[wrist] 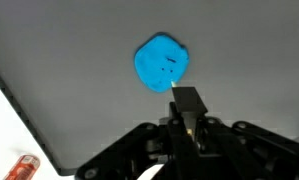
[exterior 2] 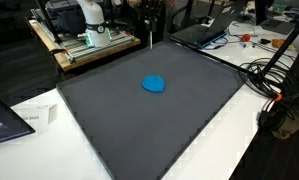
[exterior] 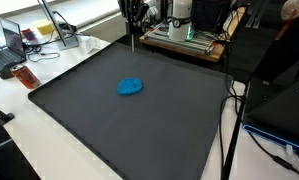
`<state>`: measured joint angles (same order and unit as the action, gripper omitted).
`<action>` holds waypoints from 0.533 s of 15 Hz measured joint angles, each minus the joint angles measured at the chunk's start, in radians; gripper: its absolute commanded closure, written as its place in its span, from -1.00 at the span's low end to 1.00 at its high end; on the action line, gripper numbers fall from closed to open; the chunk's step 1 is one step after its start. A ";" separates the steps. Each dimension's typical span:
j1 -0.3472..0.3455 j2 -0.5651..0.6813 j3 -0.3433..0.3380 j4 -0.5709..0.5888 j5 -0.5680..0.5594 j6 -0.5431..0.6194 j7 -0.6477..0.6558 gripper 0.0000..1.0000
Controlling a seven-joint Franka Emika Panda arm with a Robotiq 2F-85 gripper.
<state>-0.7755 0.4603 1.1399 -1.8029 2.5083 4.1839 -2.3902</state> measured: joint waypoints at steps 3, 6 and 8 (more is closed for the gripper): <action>-0.027 0.006 0.030 -0.005 0.000 0.020 -0.021 0.94; -0.060 0.006 0.067 -0.007 0.000 0.020 -0.039 0.75; -0.072 0.006 0.081 -0.008 0.000 0.020 -0.040 0.75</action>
<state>-0.8473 0.4662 1.2210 -1.8105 2.5082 4.2035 -2.4304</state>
